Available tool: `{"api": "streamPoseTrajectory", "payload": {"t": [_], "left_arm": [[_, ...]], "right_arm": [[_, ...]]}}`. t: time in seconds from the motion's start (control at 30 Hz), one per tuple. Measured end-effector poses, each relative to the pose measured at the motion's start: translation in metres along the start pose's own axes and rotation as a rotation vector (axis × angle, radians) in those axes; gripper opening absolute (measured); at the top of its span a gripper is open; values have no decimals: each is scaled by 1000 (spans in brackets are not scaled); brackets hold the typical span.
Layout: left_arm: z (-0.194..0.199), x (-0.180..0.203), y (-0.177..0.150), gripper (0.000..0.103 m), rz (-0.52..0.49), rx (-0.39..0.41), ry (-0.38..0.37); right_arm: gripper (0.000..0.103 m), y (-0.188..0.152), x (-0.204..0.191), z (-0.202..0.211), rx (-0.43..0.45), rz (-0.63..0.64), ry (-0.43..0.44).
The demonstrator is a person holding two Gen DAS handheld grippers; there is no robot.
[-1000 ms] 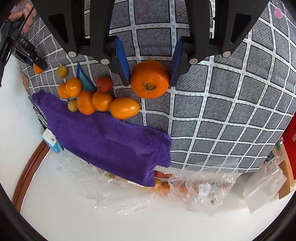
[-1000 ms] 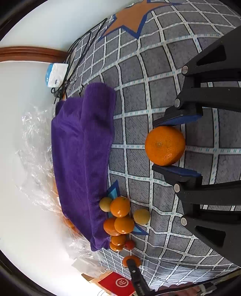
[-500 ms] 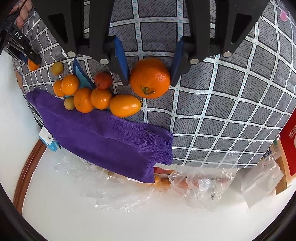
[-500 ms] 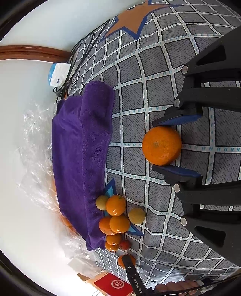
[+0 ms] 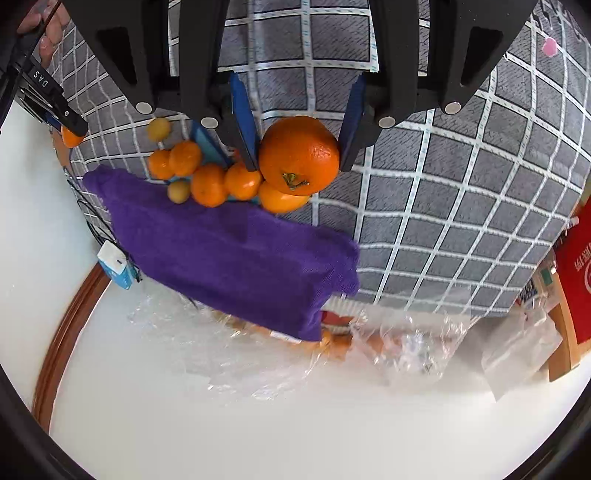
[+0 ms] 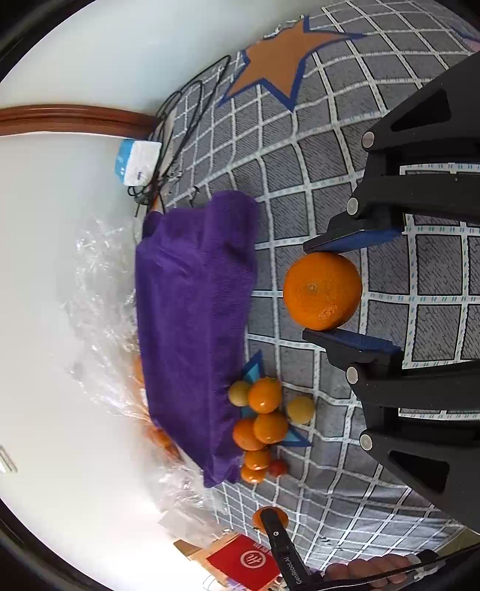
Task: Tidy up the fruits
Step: 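Carry both held tangerines up onto the purple towel with both tools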
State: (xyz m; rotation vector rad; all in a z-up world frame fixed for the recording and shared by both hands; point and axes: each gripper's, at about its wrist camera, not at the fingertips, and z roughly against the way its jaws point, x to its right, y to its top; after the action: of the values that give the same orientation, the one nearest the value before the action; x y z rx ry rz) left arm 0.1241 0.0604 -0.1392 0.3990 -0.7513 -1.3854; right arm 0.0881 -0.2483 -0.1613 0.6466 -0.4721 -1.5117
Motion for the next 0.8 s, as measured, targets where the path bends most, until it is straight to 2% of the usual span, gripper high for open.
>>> {"api": "streamPoseTrajectory", "payload": {"t": [0.23,0.47,0.8], "left_arm": [[19,13,28,40,9,25,-33],[26,22,69,40,-29,68,-23],[-4,28,115,40,-44,60,2]], "right_arm": [[40,32,0,15,28,-15,-29],[40,72,1,21,69,-22,-42],[40,127,-12,-14,65,12,-44]]}}
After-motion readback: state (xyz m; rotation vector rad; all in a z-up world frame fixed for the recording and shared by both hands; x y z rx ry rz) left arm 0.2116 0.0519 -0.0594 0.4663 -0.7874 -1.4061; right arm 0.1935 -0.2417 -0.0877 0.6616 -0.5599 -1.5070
